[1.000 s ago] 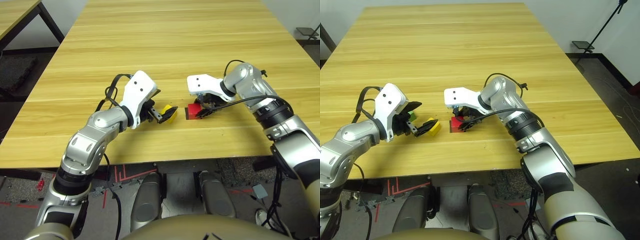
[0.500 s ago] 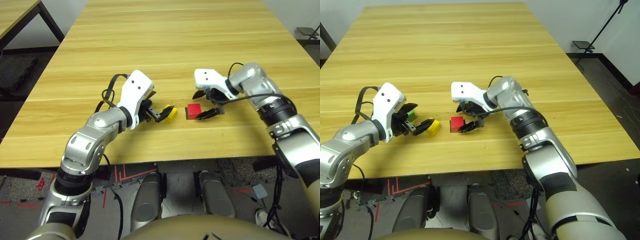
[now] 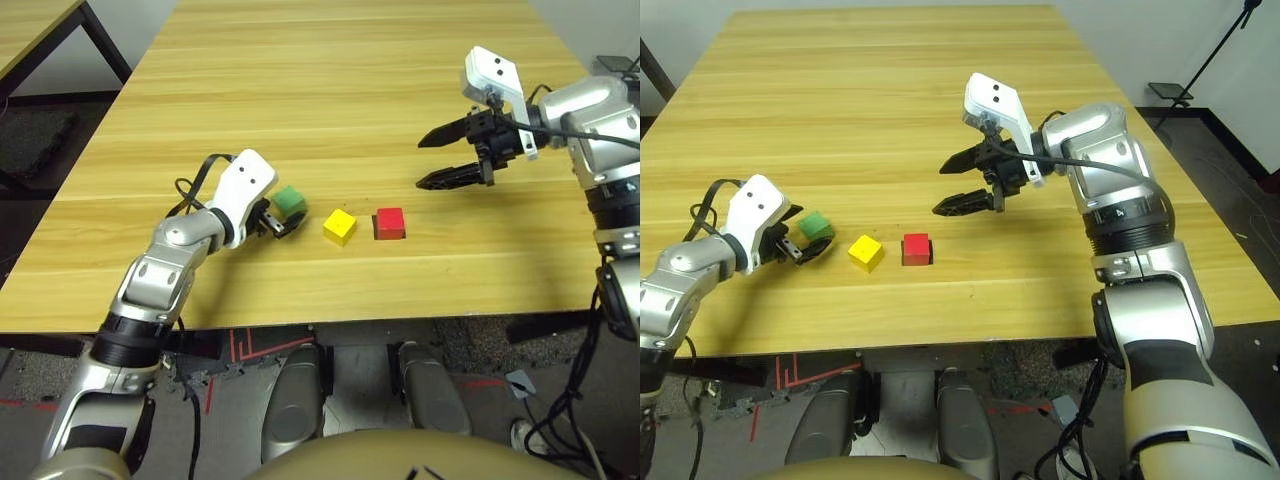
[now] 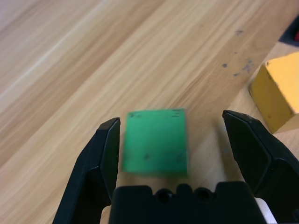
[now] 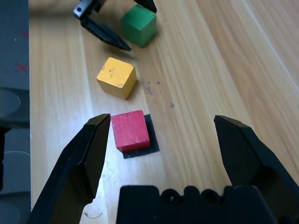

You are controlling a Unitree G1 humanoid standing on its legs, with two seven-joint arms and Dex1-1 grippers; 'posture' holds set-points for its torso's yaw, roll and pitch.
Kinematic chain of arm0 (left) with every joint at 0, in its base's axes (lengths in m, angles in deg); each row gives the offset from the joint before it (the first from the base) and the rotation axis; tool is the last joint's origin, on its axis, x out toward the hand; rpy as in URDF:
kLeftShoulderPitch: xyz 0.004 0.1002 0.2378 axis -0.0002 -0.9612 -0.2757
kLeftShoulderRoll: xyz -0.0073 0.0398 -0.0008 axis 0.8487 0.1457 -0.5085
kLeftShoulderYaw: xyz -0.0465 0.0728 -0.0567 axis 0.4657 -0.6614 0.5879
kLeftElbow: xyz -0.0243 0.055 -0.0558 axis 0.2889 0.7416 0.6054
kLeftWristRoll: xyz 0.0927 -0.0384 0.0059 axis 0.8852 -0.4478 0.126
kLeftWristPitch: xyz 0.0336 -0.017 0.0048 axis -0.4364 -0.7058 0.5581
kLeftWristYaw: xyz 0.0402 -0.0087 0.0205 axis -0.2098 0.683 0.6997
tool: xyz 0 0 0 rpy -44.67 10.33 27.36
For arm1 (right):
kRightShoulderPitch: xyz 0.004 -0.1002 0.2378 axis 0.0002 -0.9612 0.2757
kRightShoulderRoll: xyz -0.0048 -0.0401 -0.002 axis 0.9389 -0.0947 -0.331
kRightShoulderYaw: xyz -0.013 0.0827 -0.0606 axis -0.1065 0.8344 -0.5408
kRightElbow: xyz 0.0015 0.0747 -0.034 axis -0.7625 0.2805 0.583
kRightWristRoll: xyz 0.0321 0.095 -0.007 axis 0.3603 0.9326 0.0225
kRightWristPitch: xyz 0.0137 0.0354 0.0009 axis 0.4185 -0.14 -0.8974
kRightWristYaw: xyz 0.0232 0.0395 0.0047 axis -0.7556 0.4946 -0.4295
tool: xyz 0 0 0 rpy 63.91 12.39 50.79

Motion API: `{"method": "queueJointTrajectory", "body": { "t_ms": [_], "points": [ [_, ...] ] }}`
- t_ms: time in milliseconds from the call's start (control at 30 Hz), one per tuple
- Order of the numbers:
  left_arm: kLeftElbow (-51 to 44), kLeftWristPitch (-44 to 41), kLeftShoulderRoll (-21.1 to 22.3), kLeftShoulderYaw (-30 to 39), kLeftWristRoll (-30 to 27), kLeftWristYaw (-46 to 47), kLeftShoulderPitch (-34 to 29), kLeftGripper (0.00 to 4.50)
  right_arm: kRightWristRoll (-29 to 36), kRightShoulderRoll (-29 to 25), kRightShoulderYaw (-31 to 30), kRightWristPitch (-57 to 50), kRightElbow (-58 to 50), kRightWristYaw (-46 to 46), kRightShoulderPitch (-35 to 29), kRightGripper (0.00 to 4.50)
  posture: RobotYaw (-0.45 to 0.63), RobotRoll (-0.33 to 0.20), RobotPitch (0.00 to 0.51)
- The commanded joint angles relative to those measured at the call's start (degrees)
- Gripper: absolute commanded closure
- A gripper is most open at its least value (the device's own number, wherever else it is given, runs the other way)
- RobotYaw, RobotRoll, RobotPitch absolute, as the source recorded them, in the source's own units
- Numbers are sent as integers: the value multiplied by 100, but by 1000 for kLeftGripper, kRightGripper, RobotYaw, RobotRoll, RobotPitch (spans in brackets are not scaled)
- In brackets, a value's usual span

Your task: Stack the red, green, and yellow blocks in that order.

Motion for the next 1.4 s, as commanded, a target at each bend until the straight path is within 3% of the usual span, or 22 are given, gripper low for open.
{"method": "queueJointTrajectory", "body": {
  "t_ms": [33,133,267,333,567,767,867,1000,1400],
  "points": [
    [401,102,-210,-60,69,-69,113,0,213,-143,112,-171,-244,151,-98,27,278,-189,78],
    [525,73,-297,-13,108,-73,187,583,279,-221,121,-229,-280,267,-134,0,272,-188,78],
    [470,-189,-294,98,40,-108,274,2053,326,-274,126,-225,-291,344,-179,0,270,-185,80],
    [349,-323,-233,154,18,-129,347,2361,364,-282,125,-248,-295,390,-185,0,271,-183,81],
    [-722,-1332,-24,319,-373,-346,894,2360,444,-348,86,-145,-198,465,-258,0,290,-172,80],
    [-1353,-1755,-155,-268,-1021,-1276,1641,2361,493,-325,82,-96,-172,486,-445,0,296,-158,82],
    [-1011,-1403,-245,-819,-1045,-1987,1872,2361,490,-313,88,-51,-162,504,-500,0,281,-154,82],
    [145,-246,-614,-1296,-791,-2862,2222,2361,542,-322,169,-163,-287,622,-595,0,237,-149,75],
    [3178,1247,-1788,-1446,-61,-3353,3356,2361,977,-897,579,-610,-927,840,-1236,0,111,-144,67]
  ]
}}
